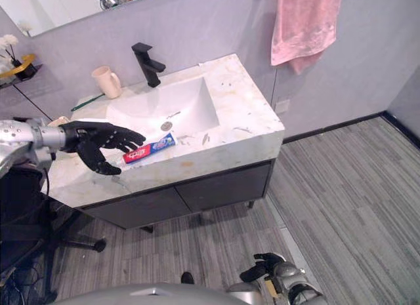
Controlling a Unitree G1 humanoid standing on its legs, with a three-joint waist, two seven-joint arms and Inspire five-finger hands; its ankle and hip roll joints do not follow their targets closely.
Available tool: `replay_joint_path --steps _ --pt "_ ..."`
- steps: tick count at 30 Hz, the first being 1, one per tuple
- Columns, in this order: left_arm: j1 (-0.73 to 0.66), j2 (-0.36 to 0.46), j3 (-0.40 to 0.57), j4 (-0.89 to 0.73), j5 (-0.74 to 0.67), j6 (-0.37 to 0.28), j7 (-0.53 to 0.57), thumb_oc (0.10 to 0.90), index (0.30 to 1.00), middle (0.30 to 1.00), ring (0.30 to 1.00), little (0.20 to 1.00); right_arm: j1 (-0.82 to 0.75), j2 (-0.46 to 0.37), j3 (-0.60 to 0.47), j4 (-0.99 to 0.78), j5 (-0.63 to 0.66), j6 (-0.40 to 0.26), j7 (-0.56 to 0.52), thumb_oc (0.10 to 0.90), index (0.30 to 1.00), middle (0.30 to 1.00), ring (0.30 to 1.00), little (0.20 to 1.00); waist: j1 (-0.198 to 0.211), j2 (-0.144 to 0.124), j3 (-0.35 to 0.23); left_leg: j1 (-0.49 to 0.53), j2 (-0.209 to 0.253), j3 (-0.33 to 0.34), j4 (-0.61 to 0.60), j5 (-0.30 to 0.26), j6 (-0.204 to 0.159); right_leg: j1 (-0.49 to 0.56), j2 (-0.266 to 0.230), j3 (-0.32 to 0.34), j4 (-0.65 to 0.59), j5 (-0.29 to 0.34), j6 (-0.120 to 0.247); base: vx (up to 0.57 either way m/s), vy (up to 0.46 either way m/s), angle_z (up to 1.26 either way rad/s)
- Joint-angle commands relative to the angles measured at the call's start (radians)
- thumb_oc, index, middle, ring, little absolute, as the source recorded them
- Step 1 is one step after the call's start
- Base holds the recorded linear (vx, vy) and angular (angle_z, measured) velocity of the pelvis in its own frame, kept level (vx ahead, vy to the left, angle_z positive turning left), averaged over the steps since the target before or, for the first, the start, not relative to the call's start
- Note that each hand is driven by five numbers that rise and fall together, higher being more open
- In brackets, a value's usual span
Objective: Organize the bathroom.
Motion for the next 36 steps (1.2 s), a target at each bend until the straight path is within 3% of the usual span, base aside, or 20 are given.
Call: replay_joint_path --steps 1,6,9,17,19,36 --pt "-0.049 0.031 0.192 0.084 0.013 -0.033 0.067 0.800 0.900 0.900 0.900 0.900 0.000 -0.042 0.023 0.050 -0.053 0.010 -0.004 0.800 0.900 0.900 0.900 0.900 0.002 -0.027 -0.026 -0.065 0.075 0.065 0.068 0.028 -0.040 -0.048 -0.042 -0.019 0.049 -0.076 0.020 0.00 0.000 0.00" --pt "-0.014 0.003 0.206 0.099 0.058 -0.050 0.095 0.800 0.900 0.900 0.900 0.900 0.000 -0.046 0.025 0.048 -0.056 0.017 0.000 0.800 0.900 0.900 0.900 0.900 -0.001 -0.027 -0.023 -0.066 0.076 0.068 0.073 0.032 -0.041 -0.052 -0.041 -0.019 0.052 -0.077 0.016 0.00 0.000 0.00" --pt "0.019 -0.033 0.217 0.138 0.108 -0.096 0.119 0.800 0.900 0.900 0.900 0.900 0.002 -0.047 0.024 0.049 -0.051 0.014 0.001 0.800 0.900 0.900 0.900 0.900 -0.003 -0.028 -0.019 -0.066 0.078 0.068 0.076 0.040 -0.041 -0.052 -0.040 -0.020 0.055 -0.080 0.011 0.03 0.022 -0.03" --pt "0.030 -0.063 0.222 0.151 0.137 -0.117 0.154 0.800 0.900 0.900 0.900 0.900 0.003 -0.053 0.018 0.043 -0.040 0.006 -0.001 0.800 0.900 0.900 0.900 0.900 -0.005 -0.024 -0.013 -0.070 0.073 0.064 0.078 0.038 -0.038 -0.062 -0.044 -0.023 0.065 -0.083 0.009 0.00 0.000 0.00" --pt "0.029 -0.075 0.227 0.142 0.136 -0.151 0.204 0.800 0.900 0.900 0.900 0.900 0.004 -0.054 0.017 0.028 -0.027 0.005 -0.007 0.800 0.900 0.900 0.900 0.900 -0.008 -0.026 -0.008 -0.069 0.067 0.059 0.074 0.033 -0.036 -0.070 -0.045 -0.024 0.073 -0.086 0.007 0.00 0.000 0.00" --pt "0.013 -0.103 0.261 0.079 0.143 -0.123 0.246 0.800 0.900 0.900 0.900 0.900 0.019 -0.041 0.020 0.040 -0.047 0.008 0.004 0.800 0.900 0.900 0.900 0.900 -0.008 -0.041 -0.015 -0.061 0.068 0.055 0.072 0.025 -0.036 -0.062 -0.043 -0.025 0.076 -0.090 0.008 0.00 0.000 0.00"
